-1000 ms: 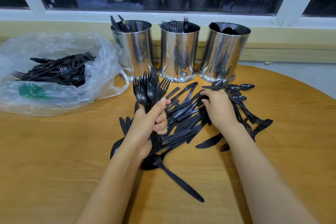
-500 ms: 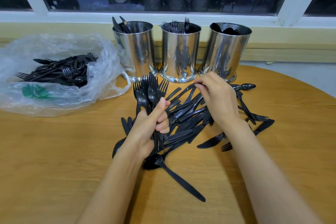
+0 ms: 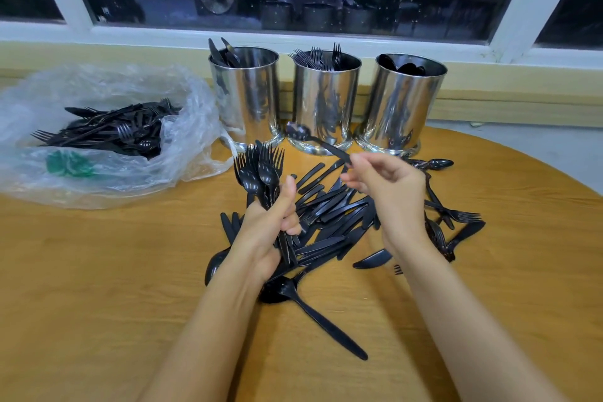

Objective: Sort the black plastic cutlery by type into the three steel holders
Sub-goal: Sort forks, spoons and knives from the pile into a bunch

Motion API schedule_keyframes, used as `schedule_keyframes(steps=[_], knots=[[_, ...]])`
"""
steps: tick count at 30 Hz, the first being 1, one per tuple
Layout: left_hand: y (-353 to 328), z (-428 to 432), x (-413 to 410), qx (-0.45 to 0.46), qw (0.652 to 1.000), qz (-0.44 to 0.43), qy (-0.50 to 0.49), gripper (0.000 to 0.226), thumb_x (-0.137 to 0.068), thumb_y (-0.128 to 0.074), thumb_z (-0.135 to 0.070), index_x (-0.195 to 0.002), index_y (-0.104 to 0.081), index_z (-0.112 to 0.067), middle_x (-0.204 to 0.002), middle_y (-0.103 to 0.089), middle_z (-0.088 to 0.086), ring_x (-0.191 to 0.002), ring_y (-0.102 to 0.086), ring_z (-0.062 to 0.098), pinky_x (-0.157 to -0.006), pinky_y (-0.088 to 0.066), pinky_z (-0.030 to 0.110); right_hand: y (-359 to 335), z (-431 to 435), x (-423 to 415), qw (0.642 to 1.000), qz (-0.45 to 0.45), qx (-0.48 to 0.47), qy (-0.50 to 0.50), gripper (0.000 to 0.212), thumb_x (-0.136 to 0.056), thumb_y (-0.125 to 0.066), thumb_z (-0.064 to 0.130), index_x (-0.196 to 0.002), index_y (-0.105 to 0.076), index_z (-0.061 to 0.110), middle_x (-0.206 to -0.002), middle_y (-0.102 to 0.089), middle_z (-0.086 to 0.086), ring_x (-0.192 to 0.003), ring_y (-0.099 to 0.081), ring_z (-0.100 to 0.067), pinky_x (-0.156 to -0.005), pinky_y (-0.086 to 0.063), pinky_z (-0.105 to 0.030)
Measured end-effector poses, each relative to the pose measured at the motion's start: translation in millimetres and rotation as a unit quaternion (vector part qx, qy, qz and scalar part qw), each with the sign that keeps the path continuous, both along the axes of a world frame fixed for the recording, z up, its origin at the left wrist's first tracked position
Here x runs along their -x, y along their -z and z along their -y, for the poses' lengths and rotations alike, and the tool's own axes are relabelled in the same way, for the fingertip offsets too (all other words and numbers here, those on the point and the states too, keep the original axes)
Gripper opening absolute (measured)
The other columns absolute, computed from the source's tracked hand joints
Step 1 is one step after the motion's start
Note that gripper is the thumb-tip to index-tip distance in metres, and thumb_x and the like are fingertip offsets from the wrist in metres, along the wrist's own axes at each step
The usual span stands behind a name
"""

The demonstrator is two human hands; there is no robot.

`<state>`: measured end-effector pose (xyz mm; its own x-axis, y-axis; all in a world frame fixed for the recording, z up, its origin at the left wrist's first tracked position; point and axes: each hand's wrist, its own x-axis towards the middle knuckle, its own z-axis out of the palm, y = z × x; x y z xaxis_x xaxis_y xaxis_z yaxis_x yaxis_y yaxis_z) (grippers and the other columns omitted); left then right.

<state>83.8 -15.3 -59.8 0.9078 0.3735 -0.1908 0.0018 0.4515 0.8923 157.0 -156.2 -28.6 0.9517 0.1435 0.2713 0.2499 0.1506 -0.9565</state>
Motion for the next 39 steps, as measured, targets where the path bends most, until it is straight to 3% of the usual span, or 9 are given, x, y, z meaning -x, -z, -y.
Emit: schedule_keyframes(steps=[6, 10, 14, 21, 24, 27, 30, 34, 39], knots=[[0.6, -0.3, -1.6, 0.018, 0.999, 0.011, -0.028, 0.063, -0.063, -0.071, -0.057, -0.104, -0.058, -0.012, -0.062, -0.027, -0.005, -0.054, -0.026, 0.009, -0.058, -0.037, 0.02, 14.9, -7.9, 24.3, 0.989, 0.107, 0.104, -0.021, 0.008, -0.085, -0.071, 0.01, -0.091, -0.075, 0.012, -0.077, -0.073, 0.0, -0.073, -0.071, -0.011, -0.073, -0.057, -0.025], [1.4, -8.6, -1.4, 0.028, 0.997, 0.006, -0.075, 0.056, -0.062, -0.075, -0.058, -0.089, -0.062, -0.011, -0.06, -0.041, -0.006, -0.051, -0.036, 0.008, -0.073, -0.04, 0.026, 32.3, -14.5, 29.5, 0.864, 0.419, 0.264, -0.091, 0.012, -0.089, -0.068, 0.013, -0.097, -0.073, 0.006, -0.092, -0.069, -0.001, -0.086, -0.064, -0.006, -0.08, -0.054, -0.019], [3.8, -14.2, -3.1, -0.017, 0.992, 0.013, -0.123, 0.019, -0.086, -0.073, -0.028, -0.079, -0.061, -0.015, -0.061, -0.052, -0.008, -0.05, -0.037, 0.006, -0.056, -0.035, 0.024, 41.1, -10.8, 24.2, 0.786, 0.523, 0.31, -0.113, 0.019, -0.095, -0.062, 0.023, -0.098, -0.074, 0.008, -0.096, -0.071, 0.0, -0.089, -0.066, -0.008, -0.077, -0.055, -0.023], [3.0, -2.7, -3.4, -0.131, 0.987, -0.056, -0.075, 0.036, -0.085, -0.071, -0.038, -0.085, -0.055, -0.006, -0.071, -0.06, -0.002, -0.072, -0.055, 0.017, -0.072, -0.046, 0.031, -7.5, -24.9, 28.3, 0.934, 0.247, 0.256, -0.026, 0.034, -0.087, -0.062, 0.044, -0.107, -0.069, 0.017, -0.093, -0.064, 0.013, -0.073, -0.059, -0.004, -0.068, -0.046, -0.013], [-2.8, 8.8, -0.1, -0.172, 0.982, -0.07, -0.044, 0.06, -0.076, -0.067, -0.051, -0.121, -0.059, -0.012, -0.116, -0.068, 0.008, -0.106, -0.065, 0.022, -0.092, -0.054, 0.045, -19.3, -41.7, 31.9, 0.909, 0.126, 0.392, -0.064, 0.081, -0.074, -0.061, 0.071, -0.135, -0.041, 0.023, -0.119, -0.054, 0.01, -0.092, -0.058, -0.005, -0.083, -0.05, -0.026], [-3.2, 11.0, 0.2, -0.183, 0.981, -0.036, -0.058, 0.019, -0.099, -0.049, -0.023, -0.091, -0.066, -0.022, -0.095, -0.072, 0.001, -0.091, -0.067, 0.017, -0.082, -0.057, 0.041, -19.2, -52.6, 33.2, 0.871, 0.129, 0.466, -0.086, 0.099, -0.068, -0.068, 0.072, -0.141, -0.022, 0.024, -0.12, -0.058, 0.001, -0.107, -0.058, -0.019, -0.088, -0.053, -0.037], [-3.6, 10.4, 1.4, -0.19, 0.979, -0.048, -0.055, 0.026, -0.098, -0.047, -0.008, -0.081, -0.064, -0.017, -0.074, -0.068, -0.002, -0.077, -0.064, 0.016, -0.066, -0.053, 0.032, -17.0, -55.4, 30.3, 0.866, 0.145, 0.477, -0.042, 0.086, -0.075, -0.072, 0.055, -0.138, -0.023, 0.024, -0.098, -0.062, 0.002, -0.095, -0.062, -0.021, -0.076, -0.056, -0.04], [-1.9, 10.0, 1.5, -0.178, 0.983, -0.033, -0.043, 0.022, -0.099, -0.05, -0.007, -0.099, -0.065, -0.023, -0.095, -0.073, 0.004, -0.087, -0.067, 0.014, -0.065, -0.054, 0.024, -14.0, -54.1, 33.0, 0.903, 0.137, 0.405, -0.042, 0.064, -0.086, -0.069, 0.031, -0.138, -0.033, 0.024, -0.101, -0.063, 0.006, -0.092, -0.065, -0.015, -0.078, -0.056, -0.036], [-2.6, 14.2, 2.2, -0.174, 0.984, -0.025, -0.026, 0.019, -0.099, -0.052, -0.013, -0.108, -0.066, -0.024, -0.089, -0.073, -0.005, -0.082, -0.069, 0.006, -0.058, -0.051, 0.018, -13.1, -57.6, 36.3, 0.891, 0.181, 0.416, -0.027, 0.044, -0.091, -0.063, 0.038, -0.129, -0.051, 0.021, -0.105, -0.064, 0.007, -0.087, -0.063, -0.011, -0.076, -0.055, -0.028]])
